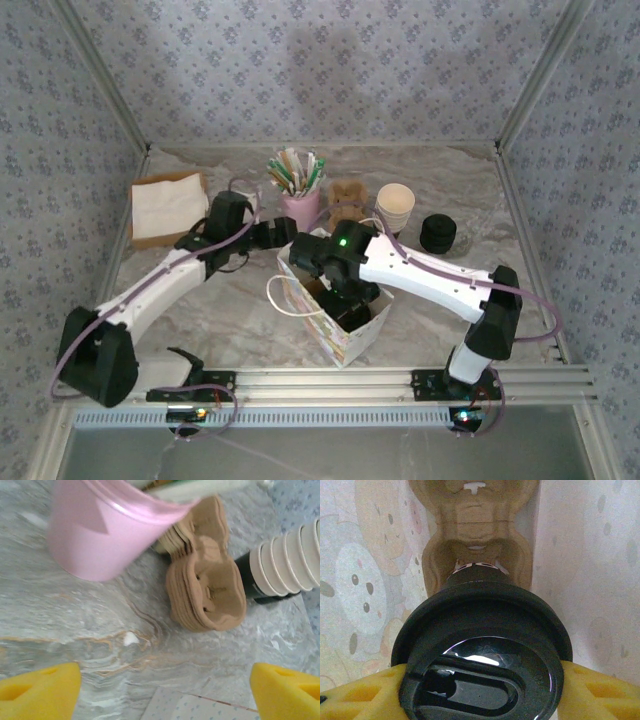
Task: Pack the takeout coffee
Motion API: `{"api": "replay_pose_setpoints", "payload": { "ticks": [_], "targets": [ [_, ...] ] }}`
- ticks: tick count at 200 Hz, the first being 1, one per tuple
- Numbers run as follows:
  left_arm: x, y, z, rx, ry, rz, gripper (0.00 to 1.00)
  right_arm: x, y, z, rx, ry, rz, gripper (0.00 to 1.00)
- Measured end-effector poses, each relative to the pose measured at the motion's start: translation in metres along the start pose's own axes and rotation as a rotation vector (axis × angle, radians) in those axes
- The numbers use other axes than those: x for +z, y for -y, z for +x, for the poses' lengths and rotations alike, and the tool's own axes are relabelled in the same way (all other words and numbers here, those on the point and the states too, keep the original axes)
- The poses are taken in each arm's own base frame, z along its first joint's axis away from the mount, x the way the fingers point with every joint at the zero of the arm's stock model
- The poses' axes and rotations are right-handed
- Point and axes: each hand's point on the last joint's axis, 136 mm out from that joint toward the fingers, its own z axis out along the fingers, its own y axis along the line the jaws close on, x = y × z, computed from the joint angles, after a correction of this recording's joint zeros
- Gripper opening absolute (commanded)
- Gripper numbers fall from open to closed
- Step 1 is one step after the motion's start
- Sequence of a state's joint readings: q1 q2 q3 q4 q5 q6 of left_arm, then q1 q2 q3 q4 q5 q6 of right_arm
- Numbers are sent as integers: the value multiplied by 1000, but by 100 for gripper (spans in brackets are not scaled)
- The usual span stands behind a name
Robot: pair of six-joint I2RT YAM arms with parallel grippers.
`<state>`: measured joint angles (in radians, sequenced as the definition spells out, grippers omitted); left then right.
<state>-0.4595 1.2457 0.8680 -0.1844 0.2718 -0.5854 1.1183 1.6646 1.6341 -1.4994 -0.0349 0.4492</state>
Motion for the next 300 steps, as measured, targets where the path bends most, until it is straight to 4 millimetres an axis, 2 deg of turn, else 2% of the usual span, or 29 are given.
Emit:
{"api": "replay_pose_setpoints", "payload": {
  "ticks": [29,48,87,118,171,233,300],
  "targets": [
    [-37,-15,-12,-44,92,-49,100,0,-1,0,1,-2,-5,65],
    [-58,-21,-8,-59,121,-71,100,0,-1,0,1,0,-8,65],
    [-90,-34,23,-83,118,-105,97,0,-1,-1,1,3,-10,65],
    [-106,-44,54,-111,87,-115,85,0,-1,-1,1,4,-10,65],
    [-104,-49,90,-154,-17,-90,66,0,-2,-2,1,11,-12,65],
    [-97,-36,105,-129,-86,-31,67,2,-3,-4,0,14,-15,65],
    [-94,-15,106,-77,-86,37,70,5,-3,-3,0,9,-19,65]
  ]
}}
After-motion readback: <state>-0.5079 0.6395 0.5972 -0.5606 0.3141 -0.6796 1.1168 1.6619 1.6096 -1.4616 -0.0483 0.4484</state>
